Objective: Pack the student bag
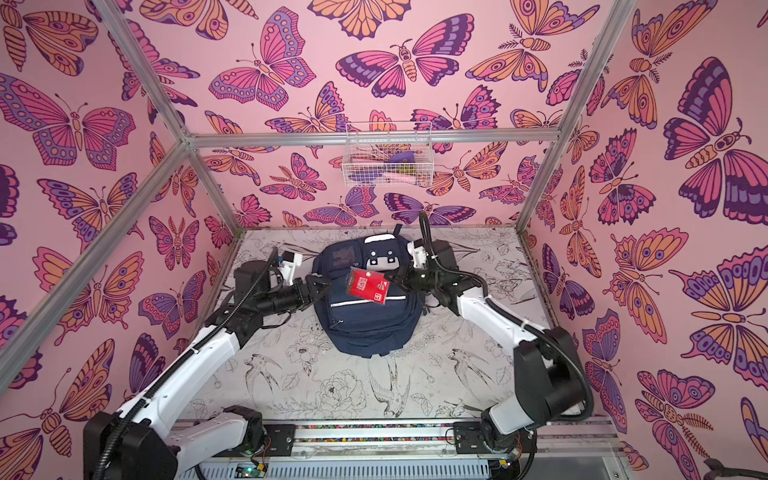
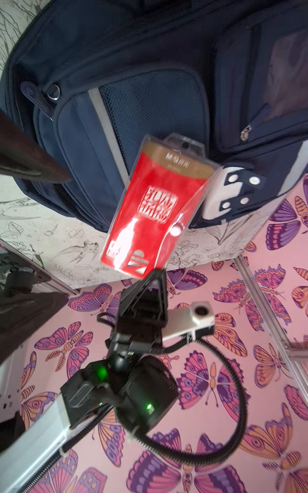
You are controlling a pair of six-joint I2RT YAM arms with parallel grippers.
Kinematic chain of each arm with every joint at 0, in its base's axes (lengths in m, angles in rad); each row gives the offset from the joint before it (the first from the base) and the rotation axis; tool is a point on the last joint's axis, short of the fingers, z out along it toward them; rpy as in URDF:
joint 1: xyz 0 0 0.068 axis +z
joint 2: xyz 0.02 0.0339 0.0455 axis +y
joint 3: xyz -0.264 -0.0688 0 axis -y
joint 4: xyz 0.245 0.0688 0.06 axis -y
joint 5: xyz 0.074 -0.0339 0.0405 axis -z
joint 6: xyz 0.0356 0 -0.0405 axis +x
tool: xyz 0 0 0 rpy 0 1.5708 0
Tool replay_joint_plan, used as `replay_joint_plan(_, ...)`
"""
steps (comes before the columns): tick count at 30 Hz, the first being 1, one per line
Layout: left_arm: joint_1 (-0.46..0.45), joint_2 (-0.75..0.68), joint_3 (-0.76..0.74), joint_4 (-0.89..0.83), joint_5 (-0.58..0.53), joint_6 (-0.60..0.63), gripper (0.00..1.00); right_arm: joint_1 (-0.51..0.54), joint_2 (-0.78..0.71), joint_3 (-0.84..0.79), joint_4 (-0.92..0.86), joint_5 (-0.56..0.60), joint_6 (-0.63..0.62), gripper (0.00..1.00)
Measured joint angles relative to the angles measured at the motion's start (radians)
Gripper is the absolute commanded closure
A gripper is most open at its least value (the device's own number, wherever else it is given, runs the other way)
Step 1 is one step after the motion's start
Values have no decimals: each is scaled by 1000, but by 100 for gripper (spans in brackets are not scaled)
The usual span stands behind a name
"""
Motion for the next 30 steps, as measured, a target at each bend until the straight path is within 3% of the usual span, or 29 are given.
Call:
replay_joint_plan(3, 7, 21, 43, 29, 87, -9, 6, -9, -92, 48, -77, -55, -74, 100)
replay_joint_plan(6, 6, 58, 54, 95, 183, -39, 0, -14, -159, 58, -132, -105, -114, 100)
replay_joint_plan(13, 7, 80, 29, 310, 297, -148, 1, -14, -200, 58, -115, -215, -71, 100)
replay_joint_plan(20, 45, 94, -74, 586, 346, -311, 3, -14, -205, 58, 91, -298, 87, 100)
replay_joint_plan(23, 77, 100, -108, 634, 357, -365, 3, -14, -209, 58, 134, -314, 121, 100)
replay_joint_plan(30, 89, 66, -109, 728, 388, -425, 12, -14, -225, 38, 213, -338, 191, 100)
